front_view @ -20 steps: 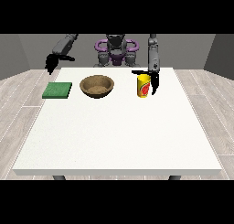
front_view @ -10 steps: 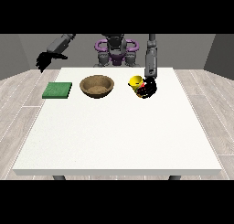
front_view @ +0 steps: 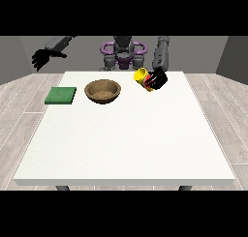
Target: Pick the cup and pour the ball into the bowl, then pick the bowl and place it on the pad
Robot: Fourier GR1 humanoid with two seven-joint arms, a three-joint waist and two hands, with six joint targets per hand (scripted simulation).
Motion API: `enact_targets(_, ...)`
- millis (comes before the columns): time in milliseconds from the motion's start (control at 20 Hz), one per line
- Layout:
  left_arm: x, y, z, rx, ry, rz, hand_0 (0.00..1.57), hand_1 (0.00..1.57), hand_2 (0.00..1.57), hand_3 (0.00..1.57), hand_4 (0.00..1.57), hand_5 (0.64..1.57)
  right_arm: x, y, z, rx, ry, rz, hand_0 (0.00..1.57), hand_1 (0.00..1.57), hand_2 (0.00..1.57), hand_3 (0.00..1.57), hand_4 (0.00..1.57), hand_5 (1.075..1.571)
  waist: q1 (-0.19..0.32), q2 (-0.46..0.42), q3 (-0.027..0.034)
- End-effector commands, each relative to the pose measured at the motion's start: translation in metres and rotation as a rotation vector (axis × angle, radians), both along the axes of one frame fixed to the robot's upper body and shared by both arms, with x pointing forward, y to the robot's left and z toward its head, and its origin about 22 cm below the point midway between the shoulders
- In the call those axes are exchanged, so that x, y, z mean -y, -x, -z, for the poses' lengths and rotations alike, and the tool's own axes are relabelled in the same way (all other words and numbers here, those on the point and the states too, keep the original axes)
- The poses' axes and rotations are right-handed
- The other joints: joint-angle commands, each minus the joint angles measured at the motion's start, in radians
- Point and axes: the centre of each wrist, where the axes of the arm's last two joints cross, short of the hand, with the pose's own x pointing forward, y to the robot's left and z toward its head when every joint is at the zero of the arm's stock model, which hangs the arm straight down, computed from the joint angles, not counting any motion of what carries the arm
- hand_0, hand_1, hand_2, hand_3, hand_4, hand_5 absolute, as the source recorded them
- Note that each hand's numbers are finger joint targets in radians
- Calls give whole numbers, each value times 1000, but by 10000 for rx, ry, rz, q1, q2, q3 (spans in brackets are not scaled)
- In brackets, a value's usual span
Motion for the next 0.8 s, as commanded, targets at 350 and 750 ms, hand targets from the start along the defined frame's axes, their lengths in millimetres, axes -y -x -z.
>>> enact_targets(350, 90, 7, 1, -1185, -3659, 320, 1364, 1364, 1571, 1571, 1068, 1568, 32, 50, 66, -1901, -128, 1267, 0, 0, 0, 0, 0, 1558, 1332, -1905, -9)
enact_targets(750, 139, 12, -27, -998, -4868, 878, 1279, 1279, 1571, 1571, 1000, 1569, 55, 77, 84, -1831, -231, 2023, 0, 0, 0, 0, 0, 1552, 2016, -1852, -13)
